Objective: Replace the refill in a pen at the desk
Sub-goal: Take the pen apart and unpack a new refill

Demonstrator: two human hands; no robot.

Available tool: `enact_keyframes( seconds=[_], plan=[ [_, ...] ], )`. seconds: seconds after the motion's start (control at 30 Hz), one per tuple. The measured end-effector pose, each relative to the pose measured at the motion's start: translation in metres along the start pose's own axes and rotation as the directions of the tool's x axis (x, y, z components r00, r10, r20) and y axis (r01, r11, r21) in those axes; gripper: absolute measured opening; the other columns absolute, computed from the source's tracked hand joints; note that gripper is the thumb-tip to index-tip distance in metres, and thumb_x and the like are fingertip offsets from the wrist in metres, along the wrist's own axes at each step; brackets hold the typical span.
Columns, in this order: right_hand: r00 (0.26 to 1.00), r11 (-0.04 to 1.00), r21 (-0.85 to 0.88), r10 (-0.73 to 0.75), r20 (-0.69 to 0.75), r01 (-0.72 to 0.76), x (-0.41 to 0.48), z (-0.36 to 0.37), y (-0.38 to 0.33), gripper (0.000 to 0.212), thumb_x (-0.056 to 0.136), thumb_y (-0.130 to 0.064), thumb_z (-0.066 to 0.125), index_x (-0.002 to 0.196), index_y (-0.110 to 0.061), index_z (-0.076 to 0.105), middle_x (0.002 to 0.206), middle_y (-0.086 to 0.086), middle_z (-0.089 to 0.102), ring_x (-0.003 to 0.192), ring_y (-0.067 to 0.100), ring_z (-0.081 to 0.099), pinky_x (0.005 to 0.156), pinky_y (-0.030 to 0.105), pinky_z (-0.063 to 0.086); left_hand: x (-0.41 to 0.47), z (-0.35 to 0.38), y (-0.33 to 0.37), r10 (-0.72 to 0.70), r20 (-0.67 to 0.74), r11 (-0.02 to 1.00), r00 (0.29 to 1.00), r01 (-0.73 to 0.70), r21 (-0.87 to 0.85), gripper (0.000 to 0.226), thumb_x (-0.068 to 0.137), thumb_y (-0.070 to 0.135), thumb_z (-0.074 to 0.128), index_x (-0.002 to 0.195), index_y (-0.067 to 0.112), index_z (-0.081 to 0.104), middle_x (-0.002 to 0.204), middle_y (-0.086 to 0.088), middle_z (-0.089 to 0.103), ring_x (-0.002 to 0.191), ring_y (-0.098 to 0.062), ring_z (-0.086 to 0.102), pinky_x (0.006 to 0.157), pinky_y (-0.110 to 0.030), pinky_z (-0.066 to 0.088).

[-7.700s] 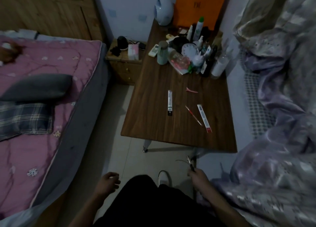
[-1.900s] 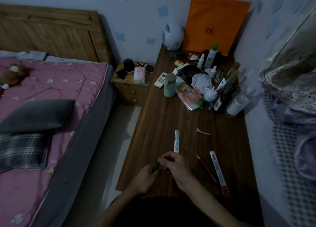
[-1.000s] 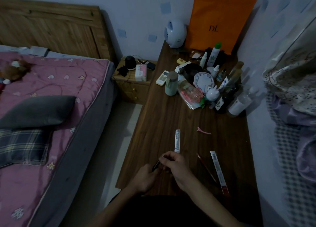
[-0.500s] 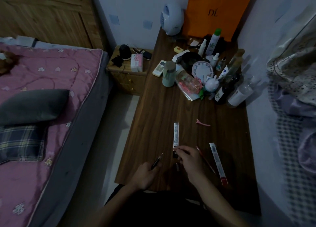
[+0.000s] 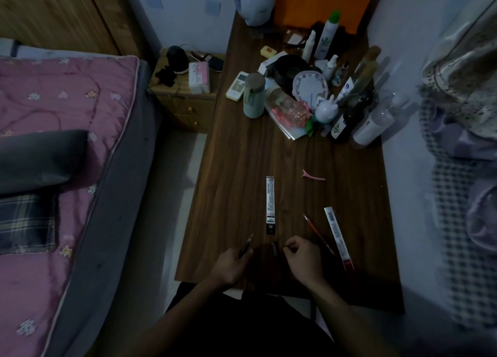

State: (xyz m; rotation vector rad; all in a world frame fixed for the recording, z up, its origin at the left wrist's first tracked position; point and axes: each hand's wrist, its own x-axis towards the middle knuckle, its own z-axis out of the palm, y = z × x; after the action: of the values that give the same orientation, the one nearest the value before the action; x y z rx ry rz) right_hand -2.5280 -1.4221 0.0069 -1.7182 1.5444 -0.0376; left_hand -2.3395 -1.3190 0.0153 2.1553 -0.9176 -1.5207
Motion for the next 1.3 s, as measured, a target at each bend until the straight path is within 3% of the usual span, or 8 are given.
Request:
enact_keyframes(
  seconds=[0.3,0.5,0.63,0.7,0.8,0.97,1.1,1.3],
  plan=[
    [0.999,0.983,-0.177,-0.046,0.023,0.049,0.005,0.008,0.007,0.008,0.086,-0.019,0.068,0.092,-0.024,0.072,0.093,-0.006,0.072,0.085,0.012,0.067,0.078,0.034,0.057,0.004,0.008,0.003,-0.052,0.022,0.998,0.998,0.051,0.034,0.054,0.096,0.048,0.050,0.052,0.017,0.047,0.050,0.009,0.051,0.034,0.006,0.045,0.038,-0.014,0.030],
    [0.995,0.974,-0.208,-0.080,0.059,0.091,0.006,0.006,0.008,0.010,0.085,-0.019,0.070,0.094,-0.025,0.069,0.094,-0.007,0.070,0.087,0.011,0.066,0.076,0.031,0.056,-0.003,0.004,0.012,-0.012,-0.007,0.999,1.000,0.012,0.053,0.053,0.098,0.044,0.048,0.052,0.018,0.043,0.051,0.009,0.048,0.040,0.001,0.043,0.040,-0.016,0.028],
    [0.986,0.952,-0.256,-0.165,0.037,0.169,0.000,0.001,0.007,0.017,0.085,-0.022,0.070,0.102,-0.026,0.068,0.098,-0.009,0.067,0.089,0.008,0.063,0.073,0.025,0.051,-0.009,-0.002,0.019,0.021,0.015,1.000,1.000,-0.021,0.022,0.044,0.098,0.044,0.048,0.068,0.014,0.055,0.062,-0.001,0.056,0.055,-0.011,0.052,0.053,-0.025,0.036],
    [0.984,0.968,-0.180,-0.180,-0.007,0.176,-0.004,-0.004,-0.002,0.016,0.085,-0.027,0.070,0.101,-0.030,0.068,0.094,-0.016,0.064,0.083,-0.001,0.059,0.068,0.018,0.048,-0.013,-0.003,0.021,0.035,-0.018,0.999,0.999,-0.035,0.012,0.044,0.097,0.045,0.050,0.064,0.015,0.054,0.055,0.004,0.053,0.046,0.000,0.049,0.048,-0.021,0.035],
    [0.993,0.989,0.092,-0.117,-0.005,0.117,-0.010,-0.014,-0.024,0.013,0.087,-0.028,0.071,0.091,-0.039,0.066,0.088,-0.022,0.065,0.081,-0.008,0.060,0.066,0.009,0.043,-0.017,-0.003,0.025,0.064,-0.077,0.998,0.995,-0.064,0.007,0.050,0.096,0.044,0.052,0.054,0.017,0.047,0.046,0.009,0.046,0.034,0.008,0.044,0.039,-0.014,0.031],
    [0.980,0.826,0.562,-0.081,0.182,-0.036,-0.021,-0.026,-0.064,0.009,0.086,-0.023,0.071,0.087,-0.030,0.077,0.087,-0.007,0.076,0.082,0.006,0.070,0.073,0.023,0.052,-0.025,-0.007,0.032,0.119,-0.079,0.992,0.990,-0.122,-0.031,0.053,0.094,0.049,0.051,0.049,0.023,0.047,0.038,0.013,0.051,0.035,0.004,0.044,0.038,-0.013,0.029],
    [0.953,0.720,0.691,-0.162,0.256,-0.063,-0.029,-0.027,-0.087,0.011,0.087,-0.010,0.071,0.085,-0.018,0.079,0.078,-0.002,0.076,0.072,0.007,0.068,0.067,0.019,0.052,-0.031,-0.010,0.036,0.124,-0.104,0.991,0.987,-0.129,-0.042,0.053,0.094,0.047,0.053,0.046,0.023,0.048,0.037,0.009,0.048,0.033,0.003,0.040,0.036,-0.013,0.026],
    [0.942,0.691,0.719,-0.189,0.279,-0.074,-0.035,-0.023,-0.095,0.011,0.087,-0.009,0.072,0.081,-0.015,0.080,0.072,-0.003,0.074,0.063,0.002,0.065,0.060,0.013,0.049,-0.044,-0.016,0.037,0.134,-0.119,0.990,0.984,-0.137,-0.016,0.047,0.095,0.045,0.052,0.071,0.005,0.059,0.055,0.005,0.050,0.045,0.003,0.041,0.050,-0.027,0.032]
  ],
)
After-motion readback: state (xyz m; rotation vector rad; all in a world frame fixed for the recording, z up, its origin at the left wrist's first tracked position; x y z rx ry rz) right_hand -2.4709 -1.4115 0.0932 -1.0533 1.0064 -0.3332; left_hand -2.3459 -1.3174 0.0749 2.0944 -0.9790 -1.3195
